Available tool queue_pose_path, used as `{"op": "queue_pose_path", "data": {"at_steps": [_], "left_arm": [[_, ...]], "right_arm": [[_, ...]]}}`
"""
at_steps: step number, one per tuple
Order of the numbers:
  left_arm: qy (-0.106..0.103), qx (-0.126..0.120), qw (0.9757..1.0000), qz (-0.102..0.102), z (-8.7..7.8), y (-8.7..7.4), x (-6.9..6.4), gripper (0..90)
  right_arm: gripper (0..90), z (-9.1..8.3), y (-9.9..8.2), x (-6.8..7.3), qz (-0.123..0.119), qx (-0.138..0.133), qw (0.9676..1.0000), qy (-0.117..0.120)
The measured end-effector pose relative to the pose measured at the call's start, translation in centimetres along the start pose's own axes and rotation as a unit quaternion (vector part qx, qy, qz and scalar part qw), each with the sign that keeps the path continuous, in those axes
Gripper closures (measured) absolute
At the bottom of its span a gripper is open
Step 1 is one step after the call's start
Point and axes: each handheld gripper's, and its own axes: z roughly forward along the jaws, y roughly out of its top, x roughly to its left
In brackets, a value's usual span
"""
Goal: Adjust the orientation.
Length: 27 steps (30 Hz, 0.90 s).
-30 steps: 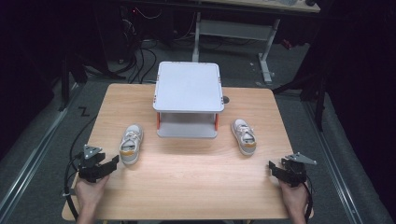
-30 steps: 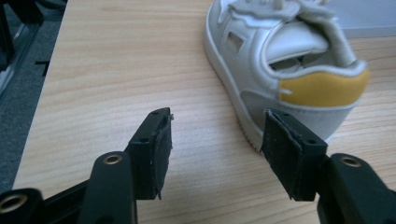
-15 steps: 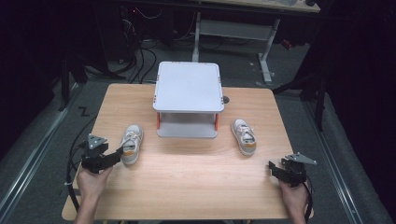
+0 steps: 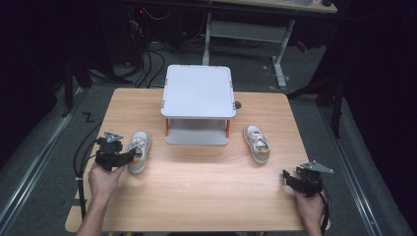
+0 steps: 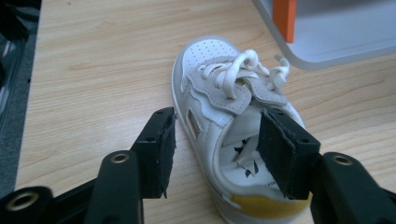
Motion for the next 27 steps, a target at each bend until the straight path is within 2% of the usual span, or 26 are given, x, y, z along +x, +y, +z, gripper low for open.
{"op": "queue_pose_path", "data": {"at_steps": [3,4,6,12,13,14,19,23,26,27], "left_arm": [[0.006,0.015,0.9998,0.011,0.8,0.1,-0.2,52.5],[-0.001,0.019,0.9998,0.011,1.1,0.2,-0.1,55.3],[-0.003,0.018,0.9998,0.011,1.2,0.2,-0.1,60.2],[0.02,0.023,0.999,0.033,0.9,0.4,-0.1,73.7],[0.025,0.022,0.9987,0.038,0.8,0.4,-0.2,73.7],[0.035,0.019,0.998,0.049,0.7,0.5,-0.5,78.5],[0.041,0.016,0.9974,0.057,0.7,0.5,-0.7,81.1],[0.046,0.007,0.9979,0.046,0.4,0.5,-0.6,83.4],[0.042,0.003,0.998,0.047,0.1,0.5,-0.7,84.0],[0.033,0.0,0.9983,0.048,-0.3,0.5,-0.9,84.3]], "right_arm": [[39.8,0.0,0.0,0.0,0.0,0.0,1.0,0.001],[39.8,0.0,0.0,0.0,-0.001,0.0,1.0,0.001],[39.8,0.0,0.0,0.0,-0.001,0.0,1.0,0.001],[39.7,0.0,0.0,0.0,-0.001,0.0,1.0,0.001],[39.7,0.0,0.0,0.0,-0.001,0.0,1.0,0.001],[39.6,0.0,0.0,0.0,-0.001,0.0,1.0,0.001],[39.6,0.0,0.0,0.0,-0.001,0.001,1.0,0.001],[39.5,0.0,0.0,0.0,0.0,0.001,1.0,0.002],[39.5,0.0,0.0,0.0,0.0,0.001,1.0,0.002],[39.5,0.0,0.0,0.0,0.0,0.001,1.0,0.002]]}}
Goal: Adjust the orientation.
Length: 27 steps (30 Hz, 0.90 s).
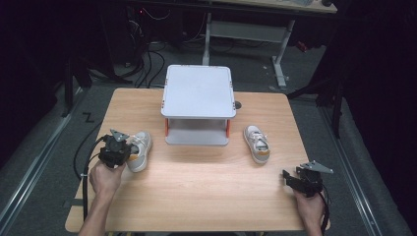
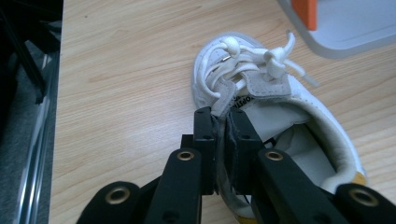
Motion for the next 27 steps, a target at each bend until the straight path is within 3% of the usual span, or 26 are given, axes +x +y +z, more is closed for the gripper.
{"op": "queue_pose_path", "data": {"at_steps": [10,20,27], "left_arm": [[-0.023,-0.015,0.9992,0.028,-1.6,0.5,-2.3,84.3],[-0.065,-0.027,0.9947,0.075,-2.7,1.8,-6.5,84.2],[-0.081,-0.029,0.9925,0.087,-2.4,2.4,-8.6,84.2]], "right_arm": [[39.5,0.0,0.0,0.0,0.0,0.0,1.0,0.0],[39.4,0.0,0.0,0.0,0.0,0.0,1.0,0.0],[39.3,0.0,0.0,0.0,0.0,0.0,1.0,0.0]]}}
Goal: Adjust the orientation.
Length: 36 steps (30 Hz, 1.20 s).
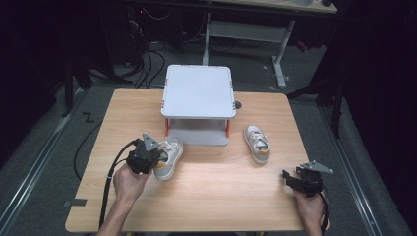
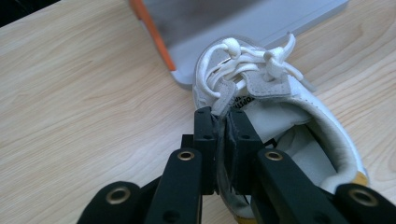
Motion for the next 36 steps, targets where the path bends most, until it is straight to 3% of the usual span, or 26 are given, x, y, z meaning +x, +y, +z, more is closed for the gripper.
{"op": "queue_pose_path", "data": {"at_steps": [5,7,21,31,36], "left_arm": [[-0.006,-0.002,1.0,0.003,0.2,0.5,-1.0,84.2],[-0.007,0.003,0.9999,0.01,0.5,1.0,-2.1,84.2],[-0.023,0.024,0.999,0.029,2.5,2.4,-6.1,84.0],[-0.032,0.033,0.9983,0.037,3.4,2.7,-7.7,83.0],[-0.059,0.041,0.9963,0.047,3.5,2.5,-8.7,80.8]], "right_arm": [[39.2,0.0,0.0,0.0,0.0,0.0,1.0,0.0],[39.1,0.0,0.0,0.0,0.0,0.0,1.0,0.0],[38.7,0.0,0.0,0.0,-0.001,0.0,1.0,0.0],[38.5,0.0,0.0,0.0,-0.002,0.0,1.0,0.001],[38.5,0.0,0.0,0.0,-0.002,0.0,1.0,0.001]]}}
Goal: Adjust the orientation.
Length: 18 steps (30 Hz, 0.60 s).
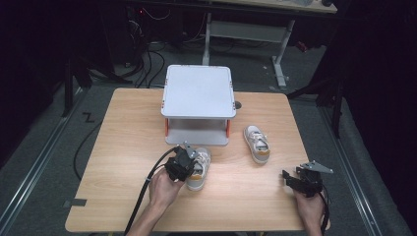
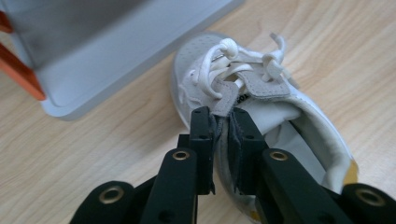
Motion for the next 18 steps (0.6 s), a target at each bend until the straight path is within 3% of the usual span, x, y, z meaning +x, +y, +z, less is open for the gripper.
{"op": "queue_pose_path", "data": {"at_steps": [3,4,14,15,18], "left_arm": [[-0.007,-0.001,1.0,0.0,0.04,-0.08,-0.17,80.3],[-0.017,-0.003,0.9998,-0.006,0.05,-0.16,-0.11,79.9],[-0.044,-0.014,0.9985,-0.03,0.04,-0.57,0.45,77.4],[-0.057,-0.018,0.9975,-0.037,0.04,-0.57,0.57,74.0],[-0.048,-0.018,0.9979,-0.038,0.15,-0.62,0.48,62.0]], "right_arm": [[38.5,0.0,0.0,0.0,0.0,0.0,1.0,0.0],[38.5,0.0,0.0,0.0,0.0,0.0,1.0,0.0],[38.5,0.0,0.0,0.0,0.0,0.0,1.0,0.0],[38.5,0.0,0.0,0.01,0.0,0.0,1.0,0.0],[38.5,0.0,0.0,0.0,0.0,0.0,1.0,0.0]]}}
